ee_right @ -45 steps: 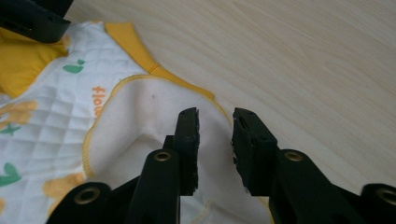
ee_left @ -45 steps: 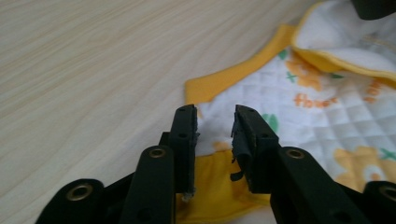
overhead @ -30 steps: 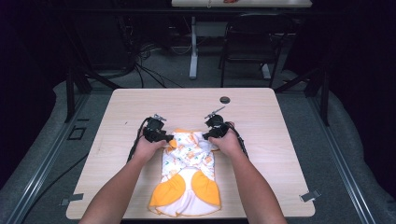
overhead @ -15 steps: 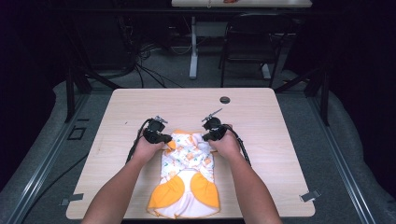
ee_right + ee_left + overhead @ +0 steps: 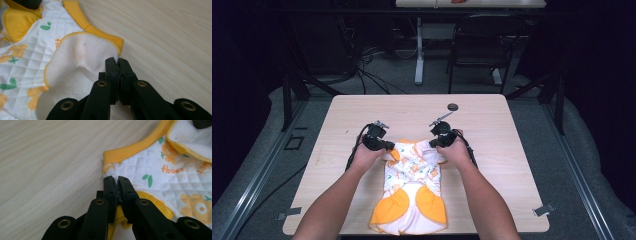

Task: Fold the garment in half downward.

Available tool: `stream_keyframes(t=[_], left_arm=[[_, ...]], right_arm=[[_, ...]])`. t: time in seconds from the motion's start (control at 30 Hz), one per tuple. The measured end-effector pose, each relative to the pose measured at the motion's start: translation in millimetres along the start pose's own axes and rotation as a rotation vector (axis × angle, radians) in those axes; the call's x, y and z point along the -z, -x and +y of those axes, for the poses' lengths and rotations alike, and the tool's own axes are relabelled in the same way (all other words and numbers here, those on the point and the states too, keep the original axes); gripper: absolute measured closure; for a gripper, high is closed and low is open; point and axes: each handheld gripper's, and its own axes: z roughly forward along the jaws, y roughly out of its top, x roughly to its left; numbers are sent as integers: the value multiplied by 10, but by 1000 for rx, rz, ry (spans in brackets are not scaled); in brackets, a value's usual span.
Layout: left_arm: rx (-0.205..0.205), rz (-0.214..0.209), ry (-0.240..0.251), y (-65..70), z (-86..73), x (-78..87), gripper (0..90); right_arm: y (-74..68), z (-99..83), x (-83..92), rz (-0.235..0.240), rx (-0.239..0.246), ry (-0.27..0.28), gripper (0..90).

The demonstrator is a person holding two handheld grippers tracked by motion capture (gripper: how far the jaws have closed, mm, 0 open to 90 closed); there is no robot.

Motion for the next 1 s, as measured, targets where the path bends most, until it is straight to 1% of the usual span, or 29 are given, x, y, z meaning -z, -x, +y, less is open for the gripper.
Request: stream_keyframes(t=[0.03,0.07,0.1,0.13,0.17,0.2,0.23,0.27,0.3,0.37,0.43,0.47,0.53,0.57,0.63,0.67,0.7,0.73,0.77,0.83,0.87,0.97,1.0], left_arm=[[-5,0,5,11,16,24,857],[-16,-5,10,23,39,58,857],[-20,-3,20,35,57,85,857],[-28,-4,22,37,76,120,857],[-31,-2,26,40,93,146,857],[-33,4,32,43,110,173,857],[-30,6,46,42,126,200,857],[-33,6,45,39,144,229,857],[-33,7,51,37,161,254,857],[-23,7,77,29,187,306,857],[-35,15,86,30,223,355,857],[-42,14,91,29,243,386,857],[-54,26,106,32,282,435,857],[-56,31,120,33,317,478,857],[-59,40,144,30,376,549,857],[-65,50,158,30,399,583,857],[-67,47,161,27,424,614,857],[-71,55,171,29,444,639,857],[-77,56,176,30,462,666,857],[-89,66,182,35,481,695,857],[-89,67,183,37,480,699,857],[-102,73,179,54,476,701,857],[-104,78,186,62,473,697,857]], right_arm=[[-5,0,13,5,-3,9,878],[-6,11,42,4,10,2,878],[-13,22,72,0,14,12,878],[-13,39,106,-4,27,11,878],[-31,42,115,-13,6,49,877],[-24,67,162,-16,21,34,878],[-30,81,183,-20,20,55,878],[-21,108,231,-22,44,47,878],[-21,123,264,-19,46,62,878],[-32,160,316,-27,67,64,878],[-46,211,385,-36,85,76,878],[-57,231,408,-40,82,83,878],[-64,278,465,-50,104,97,878],[-72,309,505,-58,115,94,878],[-80,374,591,-73,128,120,878],[-84,399,630,-81,121,141,878],[-85,423,673,-86,125,152,878],[-87,441,702,-91,125,175,878],[-92,457,729,-92,124,181,878],[-102,478,769,-105,136,183,878],[-106,479,780,-101,139,188,878],[-123,470,779,-110,153,187,878],[-131,468,781,-117,160,186,878]])
